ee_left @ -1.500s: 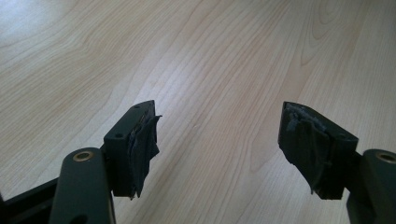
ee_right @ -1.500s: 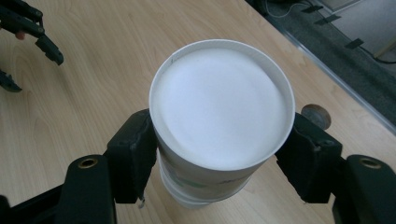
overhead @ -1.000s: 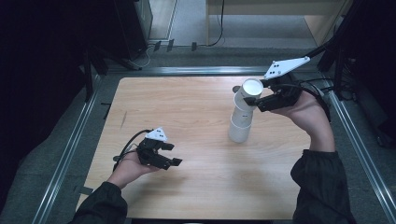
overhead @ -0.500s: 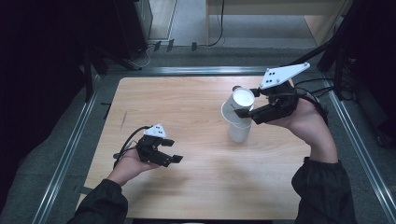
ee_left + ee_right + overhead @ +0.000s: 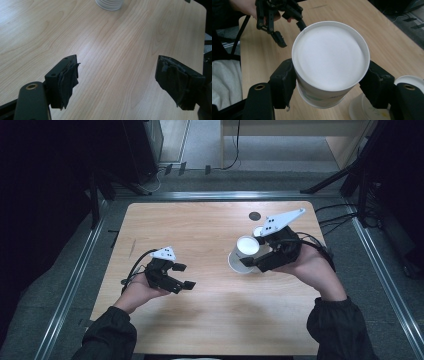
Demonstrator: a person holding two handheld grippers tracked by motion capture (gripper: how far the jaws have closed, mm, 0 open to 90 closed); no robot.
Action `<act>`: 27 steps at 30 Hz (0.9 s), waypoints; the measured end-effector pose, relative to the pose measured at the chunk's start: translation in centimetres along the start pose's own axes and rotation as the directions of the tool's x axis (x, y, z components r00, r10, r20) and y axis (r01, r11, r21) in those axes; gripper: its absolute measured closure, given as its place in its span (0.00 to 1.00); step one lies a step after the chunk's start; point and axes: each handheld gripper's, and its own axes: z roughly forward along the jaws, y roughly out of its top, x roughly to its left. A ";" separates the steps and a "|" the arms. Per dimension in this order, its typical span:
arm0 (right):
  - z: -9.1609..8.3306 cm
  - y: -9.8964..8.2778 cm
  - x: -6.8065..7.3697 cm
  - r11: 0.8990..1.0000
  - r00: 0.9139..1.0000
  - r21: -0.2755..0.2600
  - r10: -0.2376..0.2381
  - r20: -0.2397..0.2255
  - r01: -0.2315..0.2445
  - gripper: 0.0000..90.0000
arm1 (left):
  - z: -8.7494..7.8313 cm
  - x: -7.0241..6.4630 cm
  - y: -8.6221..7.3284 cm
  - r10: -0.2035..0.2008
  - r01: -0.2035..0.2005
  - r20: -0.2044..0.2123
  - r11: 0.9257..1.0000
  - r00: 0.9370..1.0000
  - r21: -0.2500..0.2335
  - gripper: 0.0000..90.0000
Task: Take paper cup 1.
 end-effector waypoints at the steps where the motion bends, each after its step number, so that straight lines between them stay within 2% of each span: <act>1: 0.5 -0.6 0.3 1.000 1.000 0.010 0.002 -0.002 -0.002 0.38 | 0.0 0.0 0.1 0.004 -0.004 0.005 1.000 1.000 0.001 0.20; 6: 1.5 -1.7 0.7 1.000 1.000 0.015 0.020 -0.003 -0.020 0.38 | 0.2 -0.3 0.5 0.022 -0.022 0.020 1.000 1.000 -0.005 0.18; 11: 2.5 -3.2 1.4 0.999 0.999 0.007 0.034 -0.040 -0.034 0.37 | 0.3 -0.5 0.8 0.036 -0.035 0.043 0.999 0.998 -0.011 0.15; 15: 4.3 -4.3 1.9 0.997 0.996 0.061 0.051 -0.070 -0.047 0.37 | 0.4 -0.4 0.8 0.037 -0.036 0.066 0.999 0.997 -0.012 0.15; 19: 5.9 -5.2 2.3 0.996 0.995 0.069 0.058 -0.077 -0.053 0.38 | 0.3 -0.4 0.8 0.045 -0.042 0.092 0.999 0.995 -0.030 0.15; 23: 7.3 -6.0 2.7 0.998 0.995 0.023 0.057 -0.081 -0.055 0.38 | 0.5 -0.4 0.9 0.056 -0.053 0.111 0.998 0.992 -0.030 0.15; 27: 8.2 -6.4 2.9 0.997 0.993 -0.049 0.059 -0.098 -0.064 0.38 | 0.7 -0.6 1.3 0.080 -0.078 0.127 0.997 0.989 -0.022 0.15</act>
